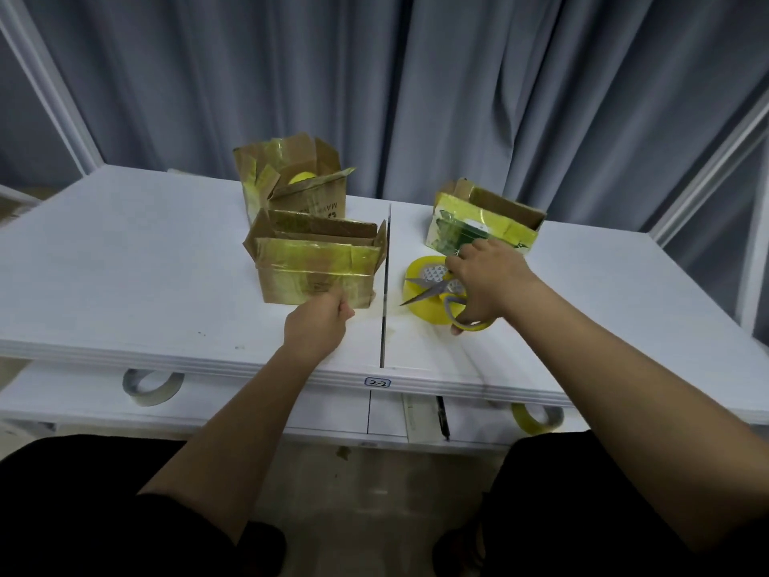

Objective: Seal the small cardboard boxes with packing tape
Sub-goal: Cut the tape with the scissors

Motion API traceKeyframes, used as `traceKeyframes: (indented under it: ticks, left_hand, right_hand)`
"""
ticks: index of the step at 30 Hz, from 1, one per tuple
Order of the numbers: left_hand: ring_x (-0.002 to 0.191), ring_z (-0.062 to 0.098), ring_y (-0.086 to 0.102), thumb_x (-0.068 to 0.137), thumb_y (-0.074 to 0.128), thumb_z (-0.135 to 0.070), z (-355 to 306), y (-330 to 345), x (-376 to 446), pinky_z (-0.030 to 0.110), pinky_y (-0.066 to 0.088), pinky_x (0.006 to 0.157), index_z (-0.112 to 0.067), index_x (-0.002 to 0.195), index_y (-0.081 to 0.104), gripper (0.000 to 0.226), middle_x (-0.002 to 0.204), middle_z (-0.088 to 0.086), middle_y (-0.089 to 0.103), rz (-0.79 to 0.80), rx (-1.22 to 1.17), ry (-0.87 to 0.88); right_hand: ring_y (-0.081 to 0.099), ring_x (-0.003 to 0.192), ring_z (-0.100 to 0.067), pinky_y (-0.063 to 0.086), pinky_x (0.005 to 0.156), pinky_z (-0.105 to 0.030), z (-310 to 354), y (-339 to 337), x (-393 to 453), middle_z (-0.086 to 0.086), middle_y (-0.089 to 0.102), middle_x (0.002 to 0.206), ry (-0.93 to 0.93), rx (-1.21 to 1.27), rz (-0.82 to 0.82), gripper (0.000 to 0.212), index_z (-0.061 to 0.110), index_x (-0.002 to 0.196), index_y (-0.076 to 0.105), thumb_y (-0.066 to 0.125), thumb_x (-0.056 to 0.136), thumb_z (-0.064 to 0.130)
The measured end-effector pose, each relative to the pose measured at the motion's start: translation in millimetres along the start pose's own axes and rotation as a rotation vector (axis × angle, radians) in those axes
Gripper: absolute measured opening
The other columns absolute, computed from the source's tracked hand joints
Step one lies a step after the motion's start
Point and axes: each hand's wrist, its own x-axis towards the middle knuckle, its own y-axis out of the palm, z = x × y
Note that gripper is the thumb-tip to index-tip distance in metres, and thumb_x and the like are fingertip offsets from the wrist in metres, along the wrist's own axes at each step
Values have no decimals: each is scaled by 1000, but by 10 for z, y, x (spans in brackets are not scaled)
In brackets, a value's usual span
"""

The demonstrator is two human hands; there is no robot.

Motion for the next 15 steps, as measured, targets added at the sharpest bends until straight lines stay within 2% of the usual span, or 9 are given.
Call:
traceKeyframes:
  ticks: [5, 9, 15]
  left_hand:
    - [91, 22, 61, 98, 45, -21, -27, -17, -20, 31, 41, 72, -17, 87, 50, 12, 97, -4, 68, -19, 79, 37]
    - [85, 25, 59, 97, 50, -18, -55, -15, -42, 29, 35, 65, -15, 88, 49, 9, 90, -1, 64, -41, 165, 81]
    - [83, 25, 58, 97, 50, -19, -57, -40, -28, 30, 34, 64, -15, 89, 49, 9, 92, 1, 65, -29, 188, 79]
  right_hand:
    - [47, 117, -22, 35, 93, -30, 102, -164, 219, -4, 52, 126, -105, -185, 49, 71, 22, 134, 42, 61, 78, 61]
    - [46, 118, -22, 36, 93, -30, 157, -239, 411, -3, 51, 127, -161, -310, 58, 62, 23, 135, 41, 60, 82, 50]
    - [49, 115, -22, 37, 86, -28, 188, -239, 586, -1, 55, 123, -219, -295, 123, 53, 26, 127, 48, 66, 81, 44]
